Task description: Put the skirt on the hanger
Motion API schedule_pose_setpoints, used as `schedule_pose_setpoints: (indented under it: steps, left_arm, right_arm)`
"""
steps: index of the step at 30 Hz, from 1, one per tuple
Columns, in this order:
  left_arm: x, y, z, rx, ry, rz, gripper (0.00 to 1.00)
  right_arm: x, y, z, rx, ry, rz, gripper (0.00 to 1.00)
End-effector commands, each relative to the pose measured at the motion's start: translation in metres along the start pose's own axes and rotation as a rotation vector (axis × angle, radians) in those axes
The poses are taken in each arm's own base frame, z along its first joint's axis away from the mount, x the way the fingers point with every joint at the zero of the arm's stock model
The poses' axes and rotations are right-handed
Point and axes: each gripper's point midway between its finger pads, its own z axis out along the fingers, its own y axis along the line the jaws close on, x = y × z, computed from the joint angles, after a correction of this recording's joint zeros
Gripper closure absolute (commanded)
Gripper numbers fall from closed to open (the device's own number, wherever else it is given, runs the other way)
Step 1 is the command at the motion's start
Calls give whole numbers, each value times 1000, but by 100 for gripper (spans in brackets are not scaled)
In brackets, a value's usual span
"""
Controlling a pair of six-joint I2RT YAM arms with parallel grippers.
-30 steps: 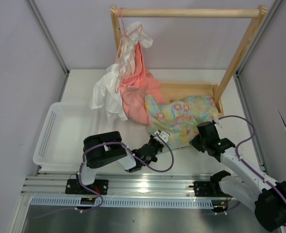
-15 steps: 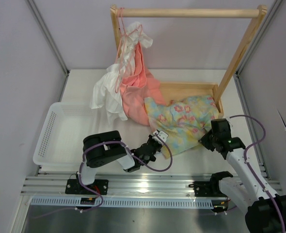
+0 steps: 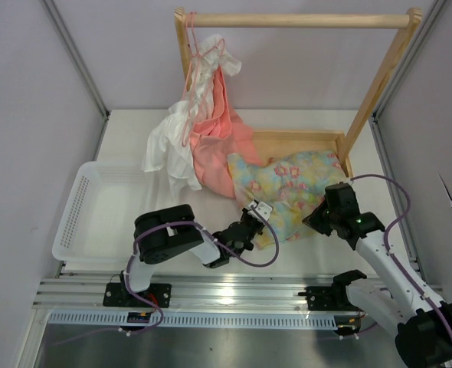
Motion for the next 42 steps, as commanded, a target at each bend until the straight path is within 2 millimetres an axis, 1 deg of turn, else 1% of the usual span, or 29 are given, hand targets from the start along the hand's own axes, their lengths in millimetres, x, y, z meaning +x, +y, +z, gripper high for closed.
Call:
schedule_pose_setpoints:
  steps: [1, 3, 4, 5, 7, 9, 11, 12, 13, 15, 16, 17, 19, 21, 22, 23, 25, 27, 28, 30, 35, 36, 37, 38, 39, 40, 41, 42]
  left_arm:
    - [-68, -4, 13, -2, -228, -143, 100]
    - [-74, -9, 16, 17, -242, -148, 100]
    - [-75, -10, 16, 23, -244, -151, 100]
    - [-80, -11, 18, 25, -254, -156, 100]
    - [-79, -15, 19, 44, -251, -150, 100]
    - [-82, -20, 21, 61, -262, -151, 100]
    - [-79, -22, 22, 66, -257, -135, 100]
    - [-81, -20, 25, 48, -262, -135, 100]
    - [-77, -17, 26, 37, -258, -129, 100]
    - [-77, -11, 30, 31, -259, -130, 100]
    - [-77, -7, 32, 40, -260, -130, 100]
    - [-78, -3, 34, 38, -263, -132, 100]
    - [-80, -1, 37, 70, -271, -126, 100]
    - [-82, 3, 38, 76, -276, -116, 100]
    - [-81, 9, 41, 69, -275, -114, 100]
    - [-82, 9, 41, 92, -272, -140, 100]
    - [-77, 15, 42, 92, -259, -158, 100]
    - [-78, 14, 42, 102, -258, -148, 100]
    - [-78, 13, 42, 104, -256, -142, 100]
    - [-82, 14, 42, 104, -256, -150, 100]
    - [-90, 12, 45, 111, -261, -166, 100]
    - [-89, 13, 45, 111, -258, -169, 100]
    - [-92, 15, 45, 108, -265, -179, 100]
    - [-93, 17, 44, 109, -265, -183, 100]
    - [-93, 18, 42, 115, -263, -179, 100]
    - [-103, 19, 41, 121, -283, -183, 100]
    - [-109, 18, 39, 131, -293, -184, 100]
    - [-110, 17, 38, 144, -286, -182, 100]
  right_arm:
    - [18, -6, 9, 14, 16, -1, 100]
    - [24, -7, 13, 23, 23, -9, 100]
    - [32, -8, 16, 31, 43, -27, 100]
    - [34, -6, 18, 28, 45, -32, 100]
    - [41, -2, 20, 23, 60, -50, 100]
    - [42, 2, 20, 20, 61, -64, 100]
    - [44, 7, 18, 7, 71, -83, 100]
    - [45, 8, 18, 7, 73, -91, 100]
    - [44, 8, 16, 10, 69, -97, 100]
    - [43, 2, 11, 33, 58, -116, 100]
    - [44, -4, 9, 53, 63, -127, 100]
    - [44, -6, 6, 48, 57, -127, 100]
    - [48, -15, 4, 69, 66, -129, 100]
    - [48, -19, 0, 67, 58, -121, 100]
    - [48, -23, -2, 75, 57, -117, 100]
    - [49, -24, -3, 73, 57, -117, 100]
    - [50, -29, -7, 79, 61, -113, 100]
    - [50, -34, -11, 80, 57, -112, 100]
    - [52, -39, -12, 94, 64, -110, 100]
    - [53, -41, -15, 77, 60, -104, 100]
    - [63, -59, -14, 116, 98, -104, 100]
    - [65, -59, -14, 111, 104, -101, 100]
    - [64, -60, -14, 104, 99, -95, 100]
    - [64, -61, -14, 103, 98, -93, 98]
    - [63, -60, -14, 97, 97, -88, 95]
    - [62, -59, -14, 92, 95, -88, 87]
    - [62, -55, -14, 78, 99, -91, 81]
    - [61, -47, -14, 49, 107, -91, 74]
